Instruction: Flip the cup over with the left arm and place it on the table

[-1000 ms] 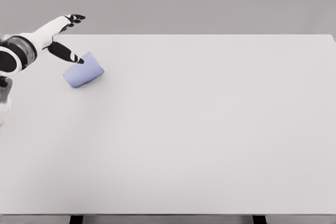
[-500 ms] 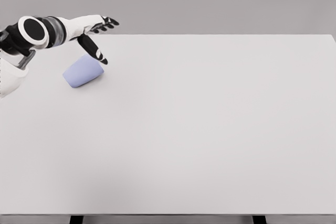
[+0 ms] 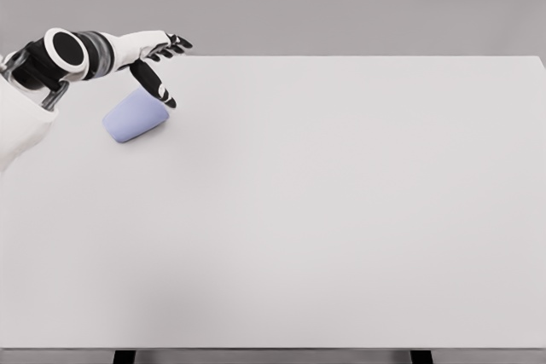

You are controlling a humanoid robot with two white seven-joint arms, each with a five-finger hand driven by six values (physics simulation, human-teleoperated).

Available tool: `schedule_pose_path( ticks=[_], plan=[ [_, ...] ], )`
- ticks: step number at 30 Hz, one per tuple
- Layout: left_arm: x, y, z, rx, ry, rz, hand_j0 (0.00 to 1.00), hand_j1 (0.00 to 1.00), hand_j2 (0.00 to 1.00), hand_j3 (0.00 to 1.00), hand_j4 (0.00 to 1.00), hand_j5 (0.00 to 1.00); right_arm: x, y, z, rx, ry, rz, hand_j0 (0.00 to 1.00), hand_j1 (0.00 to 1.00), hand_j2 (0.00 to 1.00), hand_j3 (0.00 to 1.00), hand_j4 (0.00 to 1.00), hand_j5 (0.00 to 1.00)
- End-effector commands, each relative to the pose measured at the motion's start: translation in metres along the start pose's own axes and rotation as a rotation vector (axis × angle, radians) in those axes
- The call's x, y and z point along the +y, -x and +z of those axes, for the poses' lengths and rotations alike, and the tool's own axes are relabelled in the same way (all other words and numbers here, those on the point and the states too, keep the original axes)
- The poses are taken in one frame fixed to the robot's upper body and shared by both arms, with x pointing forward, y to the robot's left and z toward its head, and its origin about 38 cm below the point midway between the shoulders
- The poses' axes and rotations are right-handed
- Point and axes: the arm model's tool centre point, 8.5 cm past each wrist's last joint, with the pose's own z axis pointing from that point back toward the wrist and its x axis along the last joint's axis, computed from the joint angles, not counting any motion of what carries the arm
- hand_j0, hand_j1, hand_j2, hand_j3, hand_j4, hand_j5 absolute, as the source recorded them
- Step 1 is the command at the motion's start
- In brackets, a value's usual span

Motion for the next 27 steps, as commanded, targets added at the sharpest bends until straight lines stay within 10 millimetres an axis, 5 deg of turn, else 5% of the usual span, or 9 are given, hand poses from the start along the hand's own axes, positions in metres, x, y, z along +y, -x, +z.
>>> schedule_pose_path(
  ticks=[1,14,27],
  plan=[
    [0.002,0.001,0.000,0.002,-0.006,0.004,0.99,0.99,0.99,0.99,0.99,0.99,0.000,0.000,0.000,0.000,0.000,0.000,1.00,1.00,1.00,1.00,1.00,1.00],
    [0.027,0.042,0.005,0.066,-0.056,0.122,0.98,0.98,0.98,0.98,0.98,0.98,0.000,-0.001,0.000,-0.002,0.000,0.000,1.00,1.00,1.00,1.00,1.00,1.00],
    [0.021,0.069,-0.017,0.139,-0.025,0.241,0.98,0.98,0.98,0.98,0.98,0.98,0.000,-0.001,0.000,-0.002,0.000,0.000,1.00,1.00,1.00,1.00,1.00,1.00]
  ],
)
